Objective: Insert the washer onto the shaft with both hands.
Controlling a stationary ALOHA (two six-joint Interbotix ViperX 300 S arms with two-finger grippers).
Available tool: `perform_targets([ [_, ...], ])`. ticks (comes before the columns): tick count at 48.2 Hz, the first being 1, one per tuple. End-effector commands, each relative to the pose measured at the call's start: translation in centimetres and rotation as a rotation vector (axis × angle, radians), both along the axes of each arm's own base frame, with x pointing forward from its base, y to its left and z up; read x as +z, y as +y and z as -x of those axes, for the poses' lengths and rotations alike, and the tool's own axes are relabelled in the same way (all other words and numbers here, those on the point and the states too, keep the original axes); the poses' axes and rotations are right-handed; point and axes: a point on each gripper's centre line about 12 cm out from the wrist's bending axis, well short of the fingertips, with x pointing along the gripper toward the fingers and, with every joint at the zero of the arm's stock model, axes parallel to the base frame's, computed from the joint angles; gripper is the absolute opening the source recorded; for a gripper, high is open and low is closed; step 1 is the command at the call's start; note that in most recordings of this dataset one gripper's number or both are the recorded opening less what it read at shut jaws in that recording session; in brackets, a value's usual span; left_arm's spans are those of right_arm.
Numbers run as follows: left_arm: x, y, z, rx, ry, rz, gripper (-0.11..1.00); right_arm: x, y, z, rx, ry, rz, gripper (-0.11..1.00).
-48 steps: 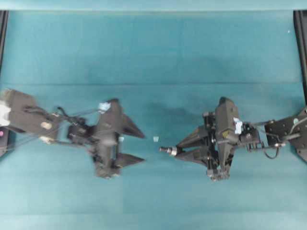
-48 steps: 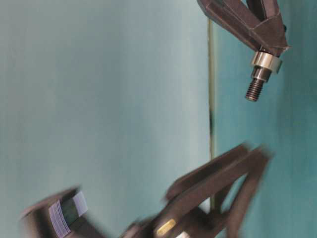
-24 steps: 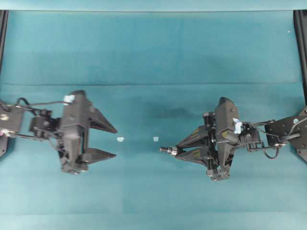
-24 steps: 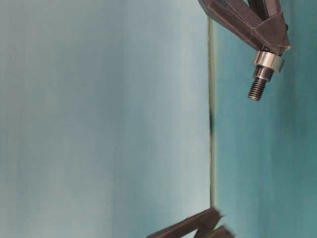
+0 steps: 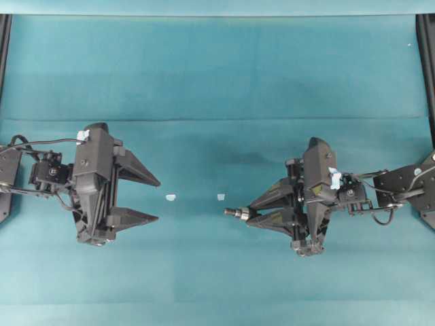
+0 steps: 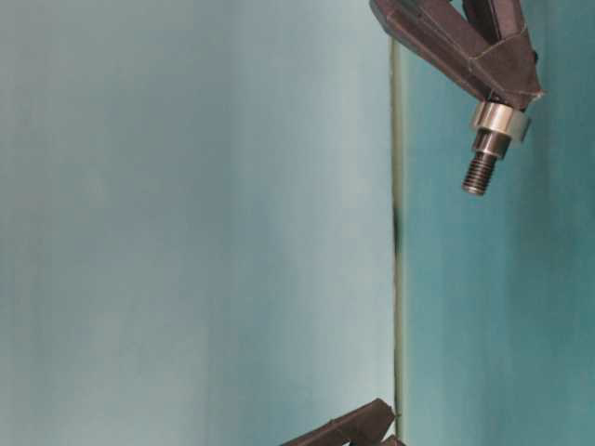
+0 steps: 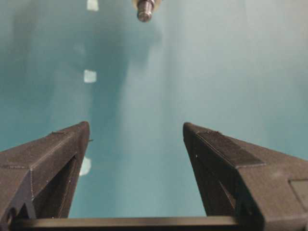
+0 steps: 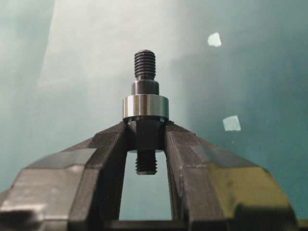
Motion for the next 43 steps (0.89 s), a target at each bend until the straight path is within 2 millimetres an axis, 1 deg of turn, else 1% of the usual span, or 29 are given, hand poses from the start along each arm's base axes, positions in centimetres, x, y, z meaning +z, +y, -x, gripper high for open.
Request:
perform_targets([
  [1,0.7,-0.06,-0.15,-0.002,-0.025,0.001,0.85,0.75,0.06,-0.58,0.002,-0.031,0.004,0.0],
  [43,0.56,-0.07,-0.24,-0.001,-0.02,0.003,0.85,0.63,0.06,-0.5,0.003,-0.022,0.006,0.0],
])
